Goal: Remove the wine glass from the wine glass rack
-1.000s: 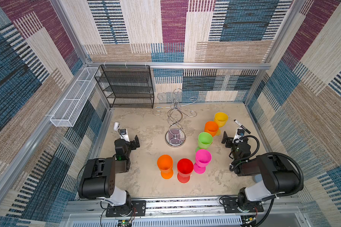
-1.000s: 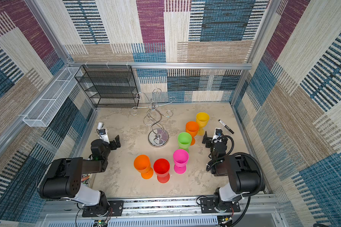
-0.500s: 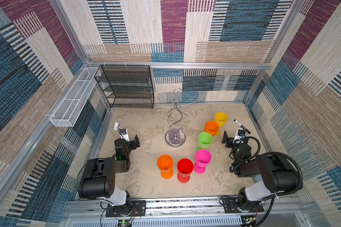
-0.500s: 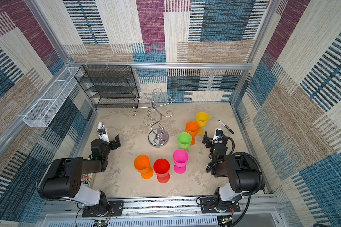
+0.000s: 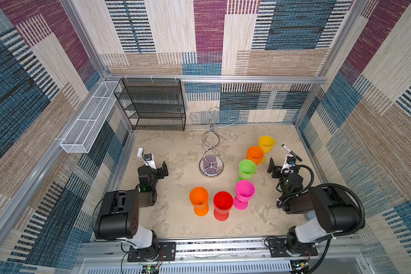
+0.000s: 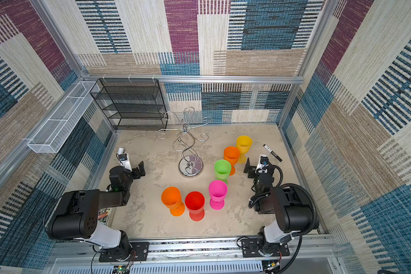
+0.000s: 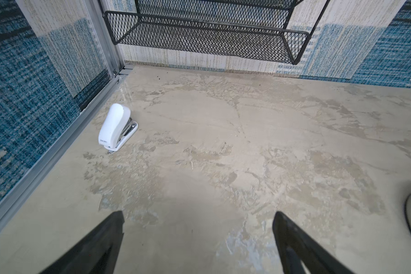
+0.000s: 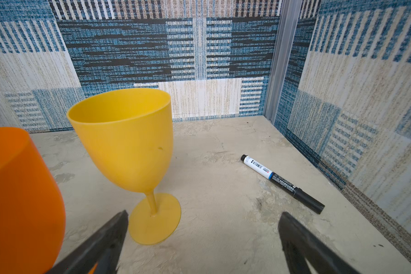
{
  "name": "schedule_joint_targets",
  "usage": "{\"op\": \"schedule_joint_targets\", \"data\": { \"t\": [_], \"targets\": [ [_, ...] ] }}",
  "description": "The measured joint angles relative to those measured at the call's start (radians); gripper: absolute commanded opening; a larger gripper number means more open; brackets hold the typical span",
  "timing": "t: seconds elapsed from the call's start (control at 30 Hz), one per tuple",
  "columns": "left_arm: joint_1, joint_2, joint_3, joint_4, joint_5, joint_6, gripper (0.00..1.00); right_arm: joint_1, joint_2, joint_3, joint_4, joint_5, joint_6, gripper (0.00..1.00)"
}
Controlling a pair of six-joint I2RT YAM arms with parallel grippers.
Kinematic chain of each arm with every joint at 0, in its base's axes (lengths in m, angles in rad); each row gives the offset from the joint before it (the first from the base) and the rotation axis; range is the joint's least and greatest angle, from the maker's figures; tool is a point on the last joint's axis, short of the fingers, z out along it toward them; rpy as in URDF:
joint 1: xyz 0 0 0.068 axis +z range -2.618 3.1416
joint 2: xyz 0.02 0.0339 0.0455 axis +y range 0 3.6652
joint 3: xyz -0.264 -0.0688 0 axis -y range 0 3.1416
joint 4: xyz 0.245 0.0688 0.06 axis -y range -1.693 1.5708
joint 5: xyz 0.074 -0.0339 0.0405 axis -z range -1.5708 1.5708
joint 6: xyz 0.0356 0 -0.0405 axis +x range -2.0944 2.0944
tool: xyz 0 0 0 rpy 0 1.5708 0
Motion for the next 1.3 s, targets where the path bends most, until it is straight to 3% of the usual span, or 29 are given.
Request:
{"op": "schedule_joint_targets", "data": {
  "t": [1.3],
  "targets": [
    [-0.004, 0.008, 0.019, -0.066, 0.058, 0.018, 1.0, 0.0, 0.0, -0.001, 0.0, 0.0, 0.0, 1.0]
  ]
}}
